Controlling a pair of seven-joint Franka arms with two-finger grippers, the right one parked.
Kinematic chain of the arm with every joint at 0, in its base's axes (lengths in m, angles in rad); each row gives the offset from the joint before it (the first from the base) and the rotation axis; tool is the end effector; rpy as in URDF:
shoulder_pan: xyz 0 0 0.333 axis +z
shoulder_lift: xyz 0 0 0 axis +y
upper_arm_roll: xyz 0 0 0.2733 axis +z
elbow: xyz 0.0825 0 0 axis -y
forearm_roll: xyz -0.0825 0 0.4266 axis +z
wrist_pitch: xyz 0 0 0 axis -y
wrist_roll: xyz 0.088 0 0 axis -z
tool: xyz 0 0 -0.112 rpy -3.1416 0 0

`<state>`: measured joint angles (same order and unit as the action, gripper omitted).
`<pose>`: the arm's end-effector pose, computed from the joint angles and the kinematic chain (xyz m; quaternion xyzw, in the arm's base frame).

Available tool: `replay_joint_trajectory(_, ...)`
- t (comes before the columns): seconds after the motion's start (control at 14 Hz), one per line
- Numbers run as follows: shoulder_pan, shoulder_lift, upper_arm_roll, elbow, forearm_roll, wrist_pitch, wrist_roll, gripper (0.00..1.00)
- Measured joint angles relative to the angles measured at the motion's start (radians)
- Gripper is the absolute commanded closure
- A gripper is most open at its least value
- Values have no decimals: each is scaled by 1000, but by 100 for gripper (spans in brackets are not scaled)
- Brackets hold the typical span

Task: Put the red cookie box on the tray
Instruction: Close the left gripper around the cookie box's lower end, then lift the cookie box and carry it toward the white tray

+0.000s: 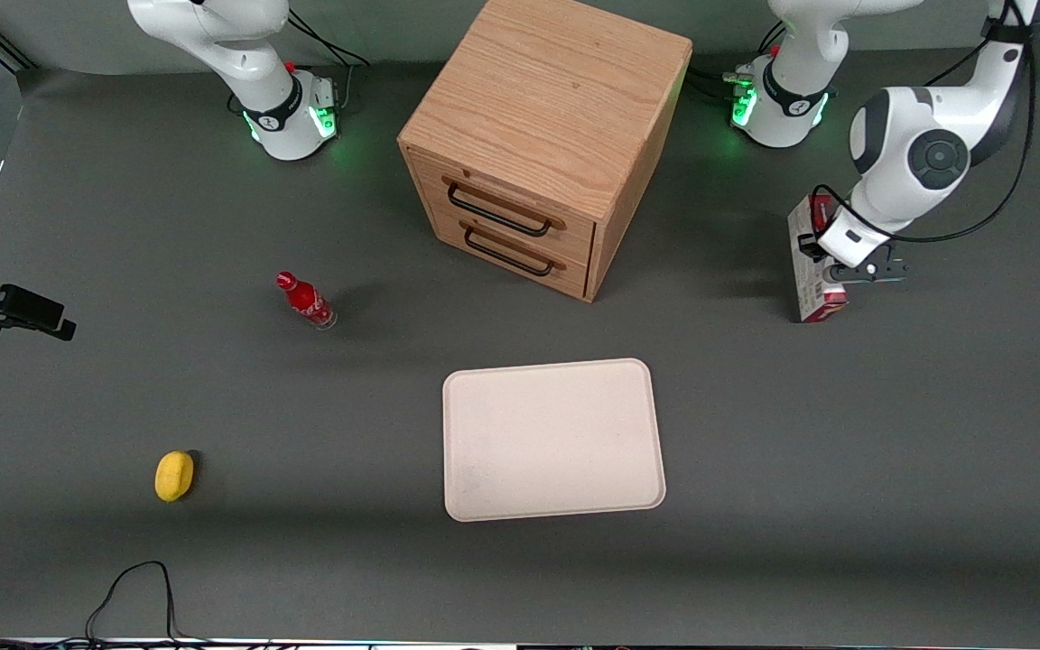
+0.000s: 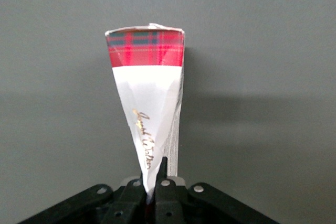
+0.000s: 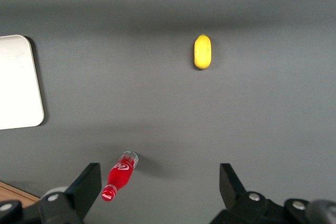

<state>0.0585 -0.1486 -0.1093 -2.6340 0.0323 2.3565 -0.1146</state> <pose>0.4391 -0.0192 0.2051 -0.9975 -0.0208 0.0632 0.0240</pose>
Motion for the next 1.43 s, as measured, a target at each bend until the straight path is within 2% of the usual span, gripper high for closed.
replay_joint_trajectory(0.36,-11,-37,-5,259,0,-269,1,100)
replay_joint_trajectory(0.64,-47,12,-8,538,-2,-475,-11,100)
replay_joint_trajectory(0.86,-99,151,-10,839,-6,-637,-75,100)
replay_joint_trajectory(1.0,-137,270,-11,1035,-46,-716,-112,100)
replay_joint_trajectory(1.14,-171,381,-12,1189,-92,-747,-154,100)
replay_joint_trajectory(1.43,-267,600,-15,1430,-108,-738,-293,100)
